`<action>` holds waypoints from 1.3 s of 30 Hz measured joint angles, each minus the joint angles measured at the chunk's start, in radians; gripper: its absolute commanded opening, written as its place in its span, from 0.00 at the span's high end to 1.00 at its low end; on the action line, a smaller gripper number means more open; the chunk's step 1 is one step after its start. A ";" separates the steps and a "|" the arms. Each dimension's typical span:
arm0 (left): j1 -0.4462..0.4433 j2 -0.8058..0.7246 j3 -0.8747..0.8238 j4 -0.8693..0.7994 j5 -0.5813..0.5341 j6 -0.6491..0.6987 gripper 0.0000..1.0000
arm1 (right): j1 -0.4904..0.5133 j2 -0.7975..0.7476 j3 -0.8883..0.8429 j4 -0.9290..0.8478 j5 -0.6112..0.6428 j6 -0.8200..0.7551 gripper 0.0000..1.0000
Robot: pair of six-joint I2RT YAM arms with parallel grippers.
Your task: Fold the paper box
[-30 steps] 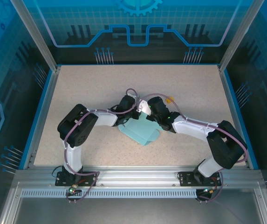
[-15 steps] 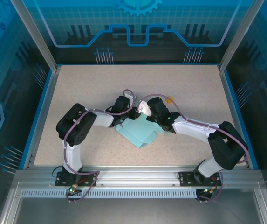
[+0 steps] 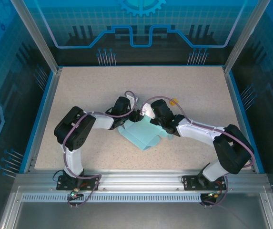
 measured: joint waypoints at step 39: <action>-0.010 -0.010 0.085 -0.102 0.066 0.013 0.70 | 0.000 0.000 0.001 -0.014 -0.023 0.007 1.00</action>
